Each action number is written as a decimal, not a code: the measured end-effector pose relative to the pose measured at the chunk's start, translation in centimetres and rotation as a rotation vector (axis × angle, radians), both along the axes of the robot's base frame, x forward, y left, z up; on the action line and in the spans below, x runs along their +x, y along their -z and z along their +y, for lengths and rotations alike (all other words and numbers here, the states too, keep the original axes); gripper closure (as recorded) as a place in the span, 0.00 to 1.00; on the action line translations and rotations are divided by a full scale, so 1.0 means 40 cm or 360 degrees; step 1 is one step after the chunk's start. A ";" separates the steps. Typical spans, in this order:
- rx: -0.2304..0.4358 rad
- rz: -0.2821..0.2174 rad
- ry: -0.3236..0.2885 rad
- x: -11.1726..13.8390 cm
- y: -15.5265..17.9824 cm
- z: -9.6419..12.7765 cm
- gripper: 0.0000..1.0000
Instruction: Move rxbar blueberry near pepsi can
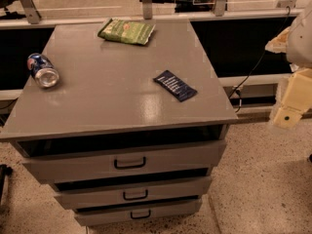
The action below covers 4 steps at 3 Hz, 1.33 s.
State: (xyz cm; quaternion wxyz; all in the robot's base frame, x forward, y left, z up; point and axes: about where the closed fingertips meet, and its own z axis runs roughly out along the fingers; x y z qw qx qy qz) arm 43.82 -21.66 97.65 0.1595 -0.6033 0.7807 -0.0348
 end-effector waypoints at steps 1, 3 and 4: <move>0.0000 0.0000 0.0000 0.000 0.000 0.000 0.00; 0.0149 -0.0014 0.0034 0.076 0.063 0.061 0.00; 0.0267 -0.0029 0.0088 0.174 0.118 0.104 0.00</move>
Offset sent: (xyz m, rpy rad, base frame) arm 0.0050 0.0030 -0.0041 0.0398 0.0002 -0.0079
